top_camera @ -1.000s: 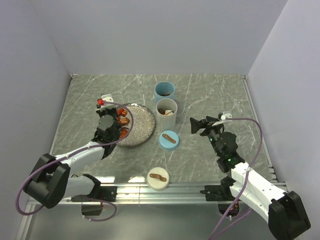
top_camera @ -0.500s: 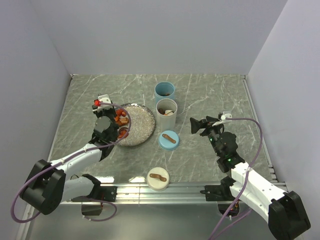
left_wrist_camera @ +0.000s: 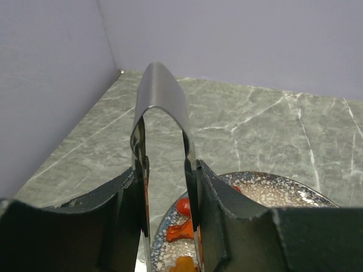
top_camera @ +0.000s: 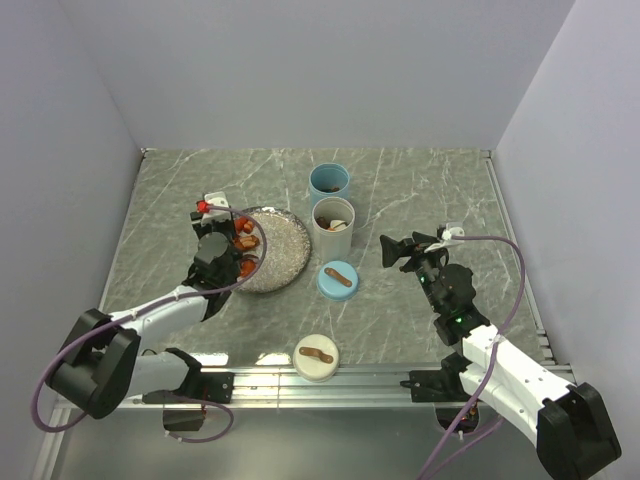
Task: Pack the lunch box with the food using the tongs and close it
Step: Pick up the food using the clamp, then place the food into the lunch box, then pick up the food using the clamp
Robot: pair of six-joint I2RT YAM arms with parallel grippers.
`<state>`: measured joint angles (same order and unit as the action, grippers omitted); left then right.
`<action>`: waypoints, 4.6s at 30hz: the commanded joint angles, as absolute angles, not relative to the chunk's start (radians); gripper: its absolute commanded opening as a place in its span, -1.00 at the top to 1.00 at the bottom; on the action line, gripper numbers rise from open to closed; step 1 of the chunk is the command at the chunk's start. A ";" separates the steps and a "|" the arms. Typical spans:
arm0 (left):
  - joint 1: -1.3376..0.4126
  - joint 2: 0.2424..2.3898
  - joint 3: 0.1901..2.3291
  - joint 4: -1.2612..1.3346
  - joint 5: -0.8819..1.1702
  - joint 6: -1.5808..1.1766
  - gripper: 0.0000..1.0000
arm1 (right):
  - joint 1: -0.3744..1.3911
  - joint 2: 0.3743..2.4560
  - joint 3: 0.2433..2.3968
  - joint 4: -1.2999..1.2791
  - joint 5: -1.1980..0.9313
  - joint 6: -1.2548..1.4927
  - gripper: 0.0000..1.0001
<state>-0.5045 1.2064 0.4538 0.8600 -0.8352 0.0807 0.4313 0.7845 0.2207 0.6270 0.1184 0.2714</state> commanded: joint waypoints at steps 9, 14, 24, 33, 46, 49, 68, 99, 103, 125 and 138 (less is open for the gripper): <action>-0.505 1.266 0.528 0.762 -0.793 0.012 0.30 | 0.425 0.769 0.239 0.655 0.124 0.265 -0.96; -0.505 1.241 0.522 0.752 -0.782 0.006 0.57 | 0.425 0.769 0.239 0.657 0.127 0.265 -0.96; -0.548 1.055 0.577 0.689 -0.684 0.028 0.62 | 0.425 0.762 0.238 0.655 0.135 0.265 -0.96; -0.594 1.135 0.805 0.626 -0.404 -0.039 0.60 | 0.425 0.749 0.232 0.657 0.144 0.265 -0.96; -0.724 1.400 1.149 0.614 -0.215 -0.075 0.56 | 0.425 0.724 0.222 0.652 0.150 0.268 -0.96; -0.752 1.449 1.196 0.609 -0.221 -0.069 0.56 | 0.423 0.719 0.222 0.653 0.156 0.267 -0.96; -0.811 1.531 1.258 0.615 -0.305 -0.018 0.07 | 0.425 0.706 0.218 0.650 0.150 0.268 -0.96; -0.792 0.971 0.419 0.882 -0.850 0.138 0.07 | 0.425 0.729 0.224 0.652 0.149 0.268 -0.96; -0.741 0.994 0.400 0.885 -0.809 0.098 0.07 | 0.425 0.732 0.224 0.653 0.147 0.268 -0.96; -0.617 1.045 0.370 0.732 -0.549 -0.089 0.11 | 0.423 0.742 0.229 0.657 0.152 0.267 -0.96; -0.624 1.071 0.384 0.609 -0.491 -0.225 0.12 | 0.425 0.738 0.226 0.653 0.153 0.268 -0.96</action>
<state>-0.6178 1.0573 0.3882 0.6907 -0.5514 -0.1543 0.4313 0.7418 0.2203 0.6266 0.1417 0.2718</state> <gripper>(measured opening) 0.445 0.980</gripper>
